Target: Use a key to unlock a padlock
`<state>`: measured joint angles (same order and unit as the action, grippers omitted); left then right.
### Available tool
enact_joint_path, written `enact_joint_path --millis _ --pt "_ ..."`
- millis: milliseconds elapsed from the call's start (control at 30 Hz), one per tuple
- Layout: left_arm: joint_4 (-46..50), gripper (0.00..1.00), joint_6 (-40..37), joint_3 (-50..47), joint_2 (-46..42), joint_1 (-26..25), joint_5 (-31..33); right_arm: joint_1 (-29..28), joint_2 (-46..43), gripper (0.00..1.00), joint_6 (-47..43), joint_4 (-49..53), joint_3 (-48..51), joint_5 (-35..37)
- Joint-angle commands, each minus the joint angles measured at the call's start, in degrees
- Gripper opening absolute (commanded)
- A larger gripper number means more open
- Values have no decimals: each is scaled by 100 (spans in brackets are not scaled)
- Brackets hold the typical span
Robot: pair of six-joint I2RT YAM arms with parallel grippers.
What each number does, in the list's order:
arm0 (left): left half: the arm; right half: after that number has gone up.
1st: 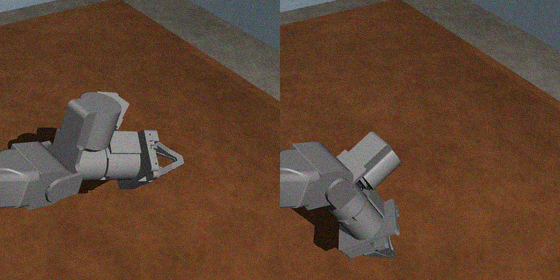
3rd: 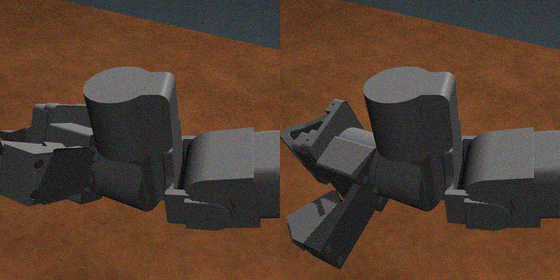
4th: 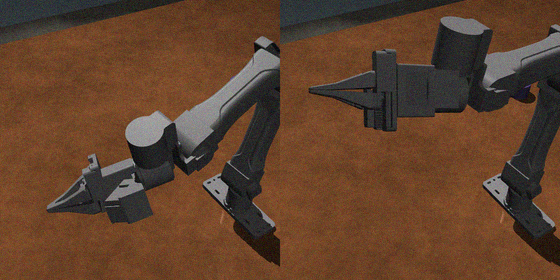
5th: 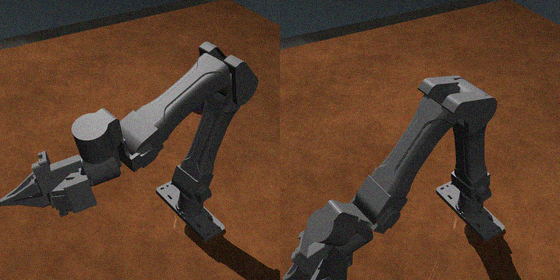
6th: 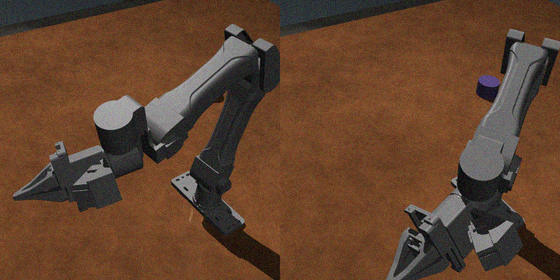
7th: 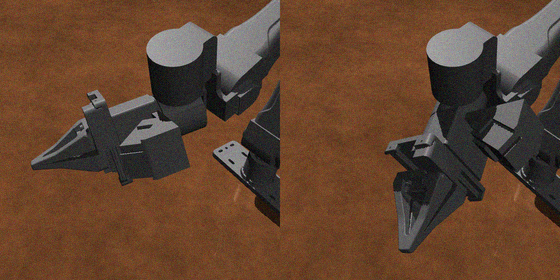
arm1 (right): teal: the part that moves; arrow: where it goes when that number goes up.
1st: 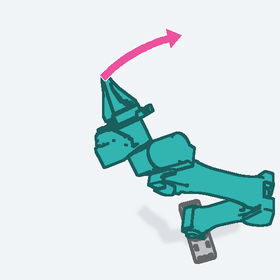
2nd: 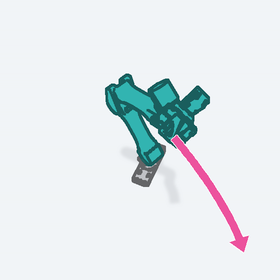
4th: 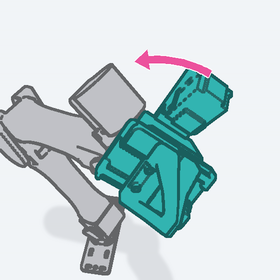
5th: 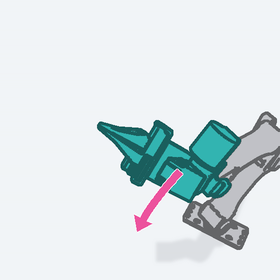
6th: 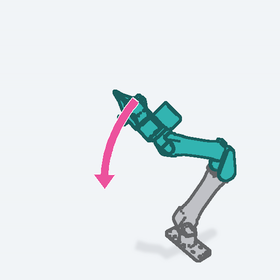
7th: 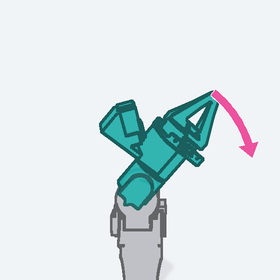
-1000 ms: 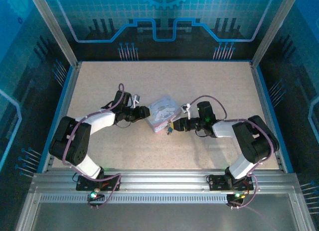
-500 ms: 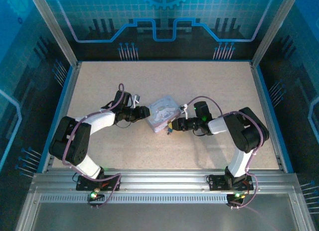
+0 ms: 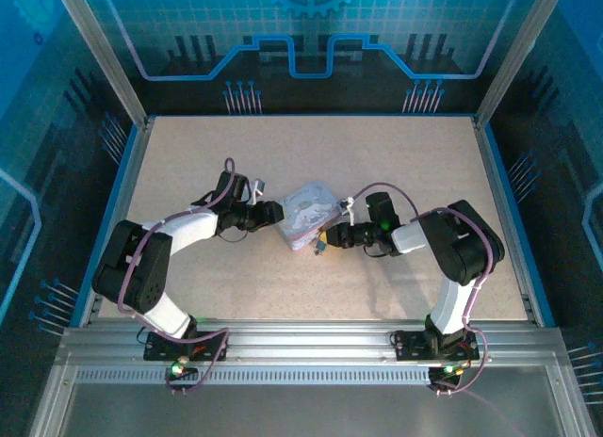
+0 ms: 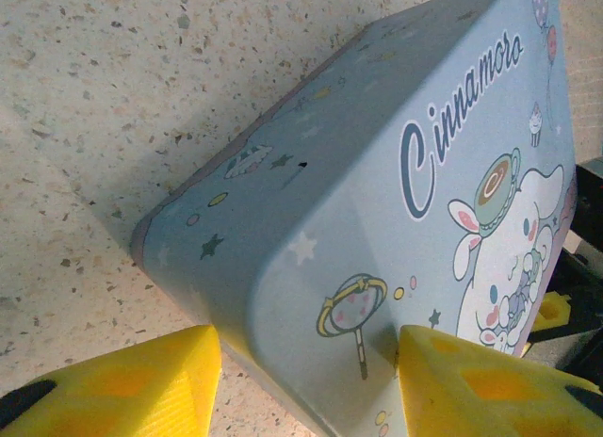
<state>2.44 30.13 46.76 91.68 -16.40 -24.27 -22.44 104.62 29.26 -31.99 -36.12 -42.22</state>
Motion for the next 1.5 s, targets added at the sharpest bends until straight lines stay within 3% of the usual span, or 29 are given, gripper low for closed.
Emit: enact_joint_path --millis 0,433,767,967,1200,1333,1467 --pt "751 53 -42 -116 17 -91 237 19 -59 10 -41 60 49 58" --pt "750 53 -88 -179 39 -91 323 159 -617 2 809 -470 342 725" --pt "706 57 -94 -214 45 -91 388 330 -1009 0 1035 -315 514 1097" --pt "841 75 -156 73 -152 -74 372 345 -1991 1 294 1433 488 1245" --pt "1092 98 -371 470 -822 -6 769 200 -3334 1 -322 4343 176 1727" --pt "1066 99 -435 455 -1273 113 984 -101 -3657 2 -342 5554 -50 2060" --pt "1073 99 -471 382 -1674 297 1141 -395 -3584 2 -48 6133 -92 2368"
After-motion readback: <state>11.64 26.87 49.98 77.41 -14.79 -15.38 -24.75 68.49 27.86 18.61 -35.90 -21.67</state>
